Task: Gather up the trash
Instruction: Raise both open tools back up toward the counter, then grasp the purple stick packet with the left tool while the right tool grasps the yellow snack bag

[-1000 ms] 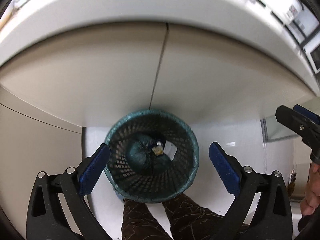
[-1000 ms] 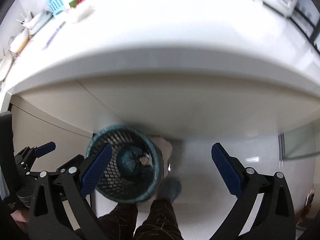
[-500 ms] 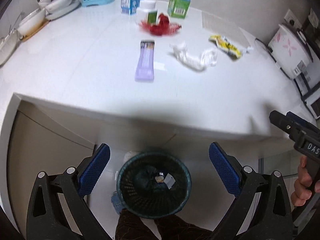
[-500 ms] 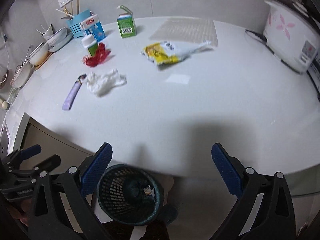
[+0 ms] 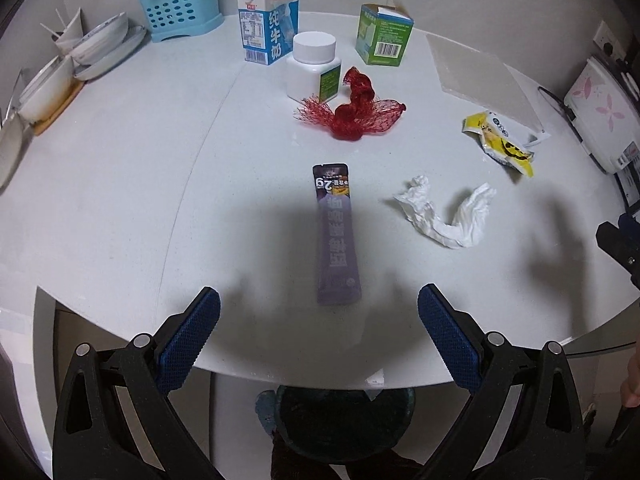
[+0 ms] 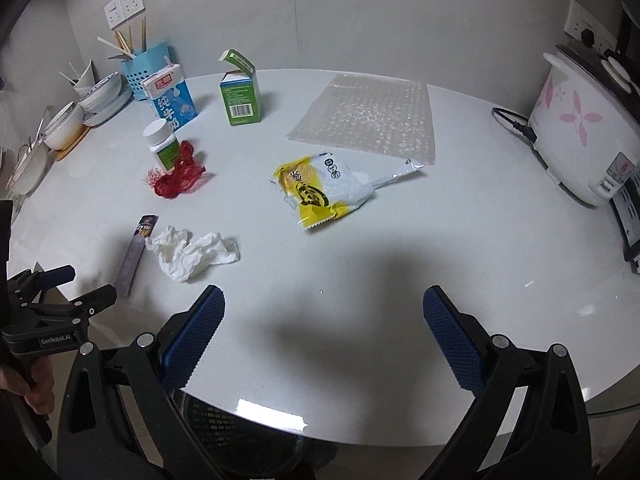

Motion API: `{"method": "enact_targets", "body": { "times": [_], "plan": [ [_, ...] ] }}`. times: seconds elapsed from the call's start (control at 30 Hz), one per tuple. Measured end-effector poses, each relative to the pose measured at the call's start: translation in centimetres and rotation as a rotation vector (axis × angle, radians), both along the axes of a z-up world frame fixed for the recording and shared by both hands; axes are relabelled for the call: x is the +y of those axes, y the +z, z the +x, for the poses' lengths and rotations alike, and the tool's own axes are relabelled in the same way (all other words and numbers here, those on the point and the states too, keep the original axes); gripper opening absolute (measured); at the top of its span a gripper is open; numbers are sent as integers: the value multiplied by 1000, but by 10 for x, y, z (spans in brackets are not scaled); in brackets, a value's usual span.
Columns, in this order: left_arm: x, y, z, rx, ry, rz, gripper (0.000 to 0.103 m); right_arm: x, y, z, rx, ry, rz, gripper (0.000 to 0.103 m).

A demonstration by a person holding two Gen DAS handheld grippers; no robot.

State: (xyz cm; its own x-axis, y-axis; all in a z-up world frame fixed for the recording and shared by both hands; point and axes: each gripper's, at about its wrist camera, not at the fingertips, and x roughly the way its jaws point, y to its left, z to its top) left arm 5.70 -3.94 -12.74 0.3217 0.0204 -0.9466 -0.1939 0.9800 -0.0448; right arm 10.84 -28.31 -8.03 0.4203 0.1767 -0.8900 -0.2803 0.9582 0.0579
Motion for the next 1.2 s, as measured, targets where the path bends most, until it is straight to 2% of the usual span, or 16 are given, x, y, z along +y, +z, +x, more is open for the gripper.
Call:
{"method": "enact_targets", "body": {
  "times": [0.43, 0.63, 0.93, 1.07, 1.13, 1.2],
  "plan": [
    [19, -28, 43, 82, -27, -15, 97, 27, -34, 79, 107, -49, -41, 95],
    [19, -35, 53, 106, -44, -6, 97, 40, -51, 114, 144, -17, -97, 95],
    [16, -39, 62, 126, -68, 30, 95, 54, -83, 149, 291, -13, -81, 92],
    [18, -36, 67, 148, -37, 28, 83, 57, -95, 154, 340, -15, -71, 81],
    [19, -34, 70, 160, -25, 26, 73, 59, -98, 155, 348, -8, -74, 80],
    [16, -30, 72, 177, -25, 24, 56, 60, -99, 155, 353, 0, -63, 79]
  ]
}}
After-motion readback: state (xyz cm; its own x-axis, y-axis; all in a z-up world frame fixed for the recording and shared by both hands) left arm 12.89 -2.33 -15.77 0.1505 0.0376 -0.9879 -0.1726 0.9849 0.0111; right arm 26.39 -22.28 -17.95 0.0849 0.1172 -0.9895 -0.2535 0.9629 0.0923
